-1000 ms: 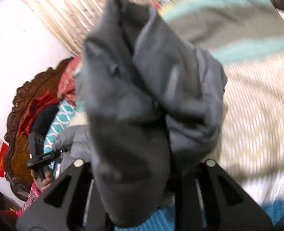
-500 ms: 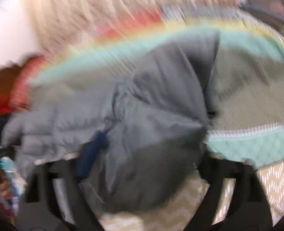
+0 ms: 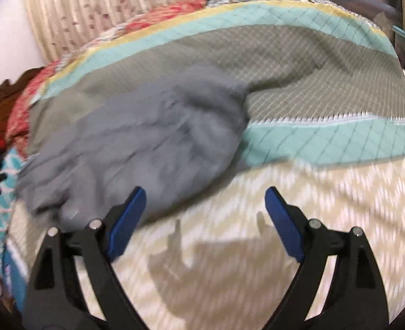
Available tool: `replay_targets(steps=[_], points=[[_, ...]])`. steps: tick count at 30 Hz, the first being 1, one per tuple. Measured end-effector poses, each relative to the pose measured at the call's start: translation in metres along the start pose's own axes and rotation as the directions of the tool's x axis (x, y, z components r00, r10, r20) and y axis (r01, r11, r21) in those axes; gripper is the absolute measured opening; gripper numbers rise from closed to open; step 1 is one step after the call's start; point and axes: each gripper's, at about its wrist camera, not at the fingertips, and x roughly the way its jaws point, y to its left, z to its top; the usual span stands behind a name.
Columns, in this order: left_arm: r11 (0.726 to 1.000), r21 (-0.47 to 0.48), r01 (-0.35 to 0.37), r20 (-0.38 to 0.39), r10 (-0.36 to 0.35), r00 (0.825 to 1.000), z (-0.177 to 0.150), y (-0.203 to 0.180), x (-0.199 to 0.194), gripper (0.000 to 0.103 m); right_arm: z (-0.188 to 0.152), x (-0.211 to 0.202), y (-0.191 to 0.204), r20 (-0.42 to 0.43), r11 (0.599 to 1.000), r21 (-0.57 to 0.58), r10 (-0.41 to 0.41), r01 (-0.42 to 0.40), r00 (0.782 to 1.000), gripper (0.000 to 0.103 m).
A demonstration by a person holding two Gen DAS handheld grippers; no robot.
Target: Fold large clothes
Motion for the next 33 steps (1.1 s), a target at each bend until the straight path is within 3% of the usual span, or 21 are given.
replay_targets(steps=[2, 4, 8, 11, 16, 23, 26, 33], points=[[0.999, 0.017, 0.049, -0.072, -0.048, 0.996, -0.012, 0.006, -0.013, 0.076, -0.022, -0.019, 0.014, -0.032, 0.999, -0.016, 0.036, -0.037, 0.999, 0.085], [0.998, 0.023, 0.056, -0.078, -0.054, 0.995, -0.033, 0.013, -0.030, 0.076, -0.047, -0.038, 0.022, -0.059, 0.997, -0.033, 0.063, -0.065, 0.996, 0.085], [0.988, 0.134, 0.074, -0.095, -0.062, 0.994, -0.097, 0.015, -0.068, 0.076, -0.104, -0.082, 0.044, -0.107, 0.991, -0.069, 0.102, -0.110, 0.989, 0.085], [0.976, 0.203, 0.084, -0.100, -0.065, 0.993, -0.157, 0.017, -0.101, 0.076, -0.135, -0.116, 0.050, -0.092, 0.992, -0.072, 0.101, -0.108, 0.991, 0.085], [0.956, 0.279, 0.090, -0.070, -0.073, 0.995, -0.229, 0.014, -0.152, 0.077, -0.168, -0.173, 0.050, -0.040, 0.992, -0.069, 0.098, -0.101, 0.994, 0.088], [0.950, 0.287, 0.122, -0.040, -0.115, 0.993, -0.270, 0.009, -0.208, 0.089, -0.205, -0.240, 0.045, 0.069, 0.999, -0.026, 0.033, -0.032, 0.997, 0.096], [0.949, 0.288, 0.129, -0.048, -0.121, 0.992, -0.282, 0.009, -0.221, 0.089, -0.221, -0.250, 0.045, 0.037, 0.998, -0.013, 0.059, -0.058, 0.998, 0.096], [0.943, 0.325, 0.073, -0.051, -0.060, 0.997, -0.302, 0.012, -0.231, 0.089, -0.250, -0.250, 0.054, -0.060, 0.994, -0.030, 0.106, -0.108, 0.993, 0.096]])
